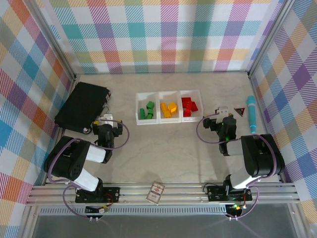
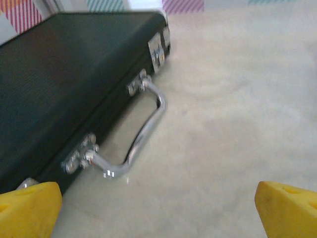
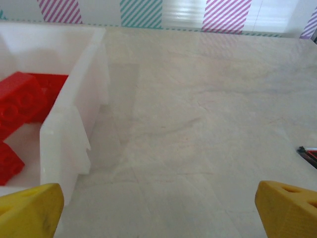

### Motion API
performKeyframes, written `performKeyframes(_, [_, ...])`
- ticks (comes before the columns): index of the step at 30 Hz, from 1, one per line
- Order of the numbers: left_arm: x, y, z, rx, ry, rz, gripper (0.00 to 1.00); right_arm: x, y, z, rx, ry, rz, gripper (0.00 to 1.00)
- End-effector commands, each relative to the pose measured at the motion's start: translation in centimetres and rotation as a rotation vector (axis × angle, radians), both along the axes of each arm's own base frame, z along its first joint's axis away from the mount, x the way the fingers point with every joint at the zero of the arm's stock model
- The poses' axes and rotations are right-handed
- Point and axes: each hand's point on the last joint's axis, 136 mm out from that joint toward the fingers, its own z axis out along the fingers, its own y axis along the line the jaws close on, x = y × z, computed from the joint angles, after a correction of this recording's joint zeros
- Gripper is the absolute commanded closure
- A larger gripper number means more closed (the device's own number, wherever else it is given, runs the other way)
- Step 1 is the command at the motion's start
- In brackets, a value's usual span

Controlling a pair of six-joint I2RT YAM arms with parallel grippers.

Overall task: Sort the legos into containers by color
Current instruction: Reset both arms

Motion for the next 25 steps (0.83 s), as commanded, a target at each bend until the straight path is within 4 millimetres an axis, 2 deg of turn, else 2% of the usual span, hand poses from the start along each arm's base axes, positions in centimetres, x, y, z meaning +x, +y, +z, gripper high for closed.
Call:
performKeyframes(1, [1.9,-0.8,1.1,-0.070,-0.060,-0.061,0.00,0.7,-0.8,0.5,0.045,0.007,-0.055,0.01])
performKeyframes(2, [2.0,-0.8,0.4,-0.092,0.012,-0.073,0.00,0.8,-1.0,0.5,0.052,0.011,-0.060,0.01])
performKeyframes(4, [2.9,-0.3,0.3,-0.130,0.014,-0.081,0.00,0.8,-1.0,0.5,0.052,0.012,-0.059,0.01])
performKeyframes(7, [3.1,1.1,0.3,-0.153,0.025,-0.005,0.00,0.9,-1.0,0.5,0.055,0.015,-0.058,0.01])
performKeyframes(24, [3.0,1.1,0.3,-0.153,0.026,-0.007,0.00,0.8,-0.9,0.5,0.059,0.016,-0.046,0.01])
performKeyframes(25, [3.0,1.1,0.2,-0.153,0.028,-0.006,0.00,0.6,-0.4,0.6,0.055,0.003,-0.014,0.01])
